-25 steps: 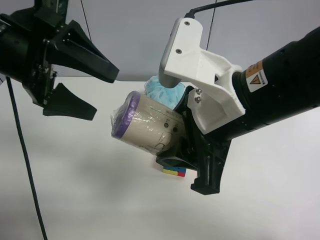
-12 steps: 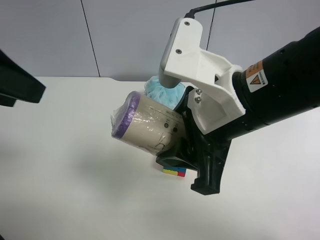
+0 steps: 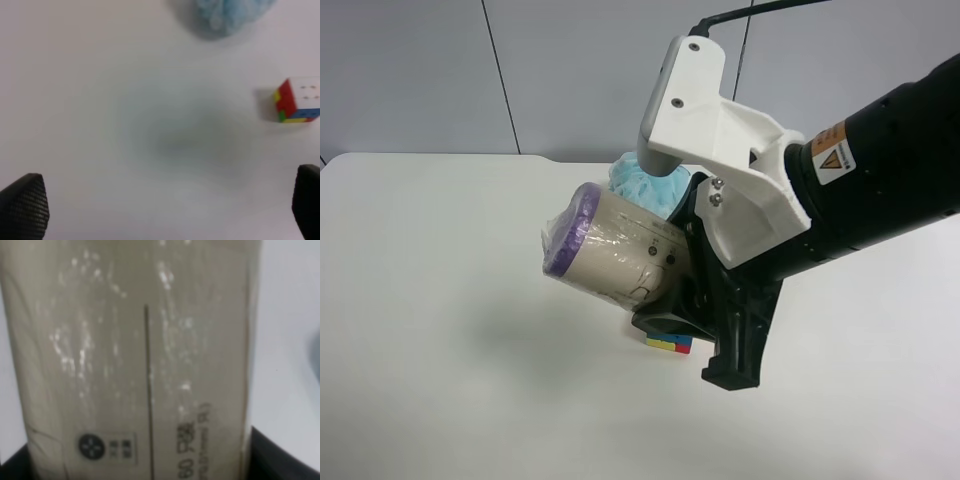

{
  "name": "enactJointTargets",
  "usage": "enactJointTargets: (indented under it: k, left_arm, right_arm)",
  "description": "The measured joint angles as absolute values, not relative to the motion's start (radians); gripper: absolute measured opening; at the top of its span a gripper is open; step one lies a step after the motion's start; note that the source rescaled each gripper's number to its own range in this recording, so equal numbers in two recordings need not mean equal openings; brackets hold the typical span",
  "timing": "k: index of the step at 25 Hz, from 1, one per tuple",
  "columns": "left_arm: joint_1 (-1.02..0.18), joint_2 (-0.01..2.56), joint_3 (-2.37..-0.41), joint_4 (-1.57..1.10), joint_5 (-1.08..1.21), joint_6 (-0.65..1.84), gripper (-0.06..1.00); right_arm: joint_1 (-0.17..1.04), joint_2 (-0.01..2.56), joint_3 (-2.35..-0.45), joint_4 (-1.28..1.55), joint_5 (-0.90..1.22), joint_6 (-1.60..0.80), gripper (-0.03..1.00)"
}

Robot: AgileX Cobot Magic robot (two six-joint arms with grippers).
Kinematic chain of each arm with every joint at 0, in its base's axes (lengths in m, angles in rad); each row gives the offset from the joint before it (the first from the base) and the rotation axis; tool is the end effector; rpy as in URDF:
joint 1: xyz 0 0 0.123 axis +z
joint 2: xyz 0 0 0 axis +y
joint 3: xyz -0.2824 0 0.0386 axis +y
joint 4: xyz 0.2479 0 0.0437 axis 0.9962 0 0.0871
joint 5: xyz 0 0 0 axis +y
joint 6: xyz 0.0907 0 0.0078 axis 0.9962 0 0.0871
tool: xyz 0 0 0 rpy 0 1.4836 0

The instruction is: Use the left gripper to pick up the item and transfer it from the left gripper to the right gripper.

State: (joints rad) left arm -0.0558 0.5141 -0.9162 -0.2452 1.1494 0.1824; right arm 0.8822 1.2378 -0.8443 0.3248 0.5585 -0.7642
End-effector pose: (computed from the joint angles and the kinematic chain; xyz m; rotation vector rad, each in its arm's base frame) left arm 0.0536 -0.0232 0.3790 0.2729 2.1937 -0.2340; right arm 0.1467 0.2025 0.2809 -1.5976 1.8339 0.3857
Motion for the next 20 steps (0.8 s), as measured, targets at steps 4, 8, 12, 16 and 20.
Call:
enactJointTargets:
  k: [4, 8, 12, 16, 20]
  left_arm:
    - [-0.056, 0.327, -0.802, -0.175, 1.148, 0.144, 0.98]
    - [-0.056, 0.124, -0.703, -0.132, 1.148, 0.118, 0.99]
    - [-0.056, 0.0, -0.644, -0.084, 1.162, 0.078, 0.99]
    - [-0.056, -0.006, -0.6, -0.042, 1.151, 0.069, 0.99]
    - [-0.056, -0.006, -0.541, -0.046, 1.093, 0.066, 0.99]
  right_arm:
    - [0.882, 1.238, -0.844, 0.325, 0.56, -0.762, 0.0]
    - [0.882, 1.238, -0.844, 0.325, 0.56, -0.761, 0.0]
    - [0.882, 1.238, -0.844, 0.325, 0.56, -0.761, 0.0]
    - [0.882, 1.238, -0.844, 0.331, 0.56, -0.76, 0.0]
    - [0.882, 1.238, -0.844, 0.344, 0.559, -0.76, 0.0]
